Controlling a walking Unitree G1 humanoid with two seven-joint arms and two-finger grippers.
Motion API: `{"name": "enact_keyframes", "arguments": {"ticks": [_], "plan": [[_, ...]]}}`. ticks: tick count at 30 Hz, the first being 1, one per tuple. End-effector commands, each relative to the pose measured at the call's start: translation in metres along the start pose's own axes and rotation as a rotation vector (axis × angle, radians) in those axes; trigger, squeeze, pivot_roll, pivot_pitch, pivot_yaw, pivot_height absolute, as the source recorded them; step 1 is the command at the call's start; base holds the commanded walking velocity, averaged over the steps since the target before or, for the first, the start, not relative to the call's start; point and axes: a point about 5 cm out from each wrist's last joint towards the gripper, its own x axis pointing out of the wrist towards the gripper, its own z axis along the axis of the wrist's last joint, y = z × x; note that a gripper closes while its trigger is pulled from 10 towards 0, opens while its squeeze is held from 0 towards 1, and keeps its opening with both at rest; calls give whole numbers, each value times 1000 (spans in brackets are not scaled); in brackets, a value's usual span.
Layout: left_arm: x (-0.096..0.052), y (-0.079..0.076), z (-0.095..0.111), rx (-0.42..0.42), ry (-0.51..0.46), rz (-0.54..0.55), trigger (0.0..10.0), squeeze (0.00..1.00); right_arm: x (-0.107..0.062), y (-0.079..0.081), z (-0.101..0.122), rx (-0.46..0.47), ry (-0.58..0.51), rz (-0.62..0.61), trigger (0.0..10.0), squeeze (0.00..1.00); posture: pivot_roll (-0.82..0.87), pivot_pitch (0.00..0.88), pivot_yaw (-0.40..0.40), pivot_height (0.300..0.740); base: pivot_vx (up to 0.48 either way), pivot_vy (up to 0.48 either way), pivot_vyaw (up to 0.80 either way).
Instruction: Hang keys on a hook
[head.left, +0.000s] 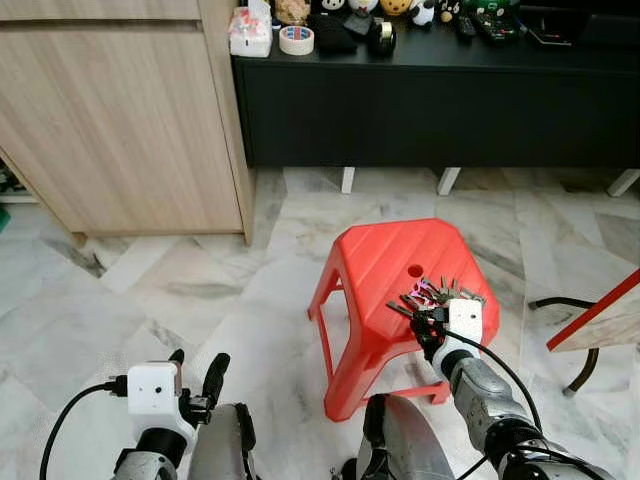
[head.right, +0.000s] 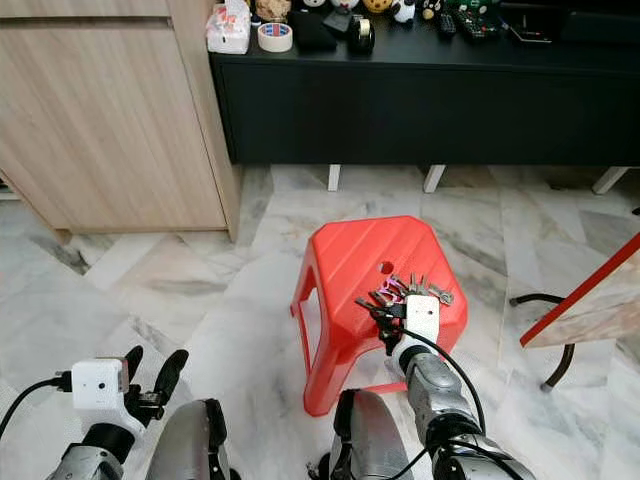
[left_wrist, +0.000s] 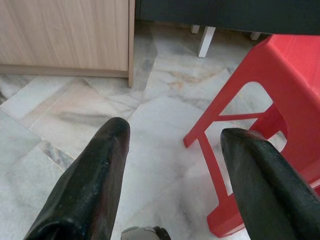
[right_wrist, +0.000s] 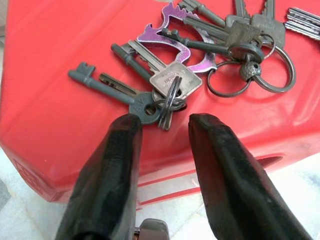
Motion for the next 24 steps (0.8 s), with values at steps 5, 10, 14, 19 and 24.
{"name": "enact_keyframes", "arguments": {"ticks": [5, 10, 14, 19, 24], "plan": [[-3, 1, 2, 21, 7, 3, 10000, 0, 0, -1, 0, 15, 7, -3, 0, 0, 127, 188, -107, 585, 0, 0, 0], [-4, 2, 0, 29, 18, 4, 10000, 0, 0, -3, 0, 18, 3, -5, 0, 0, 131, 187, -106, 585, 0, 0, 0], [-5, 1, -1, 29, 22, 4, 10000, 0, 0, -5, 1, 21, 1, -10, 0, 0, 131, 183, -106, 585, 0, 0, 0], [-4, 2, -3, 30, 25, 6, 10000, 0, 0, -6, 3, 24, -7, -10, 0, 0, 133, 177, -107, 585, 0, 0, 0], [-2, 2, -7, 33, 32, 10, 10000, 0, -1, -9, 3, 29, -11, -14, 0, 0, 131, 158, -108, 585, 0, 0, 0]]}}
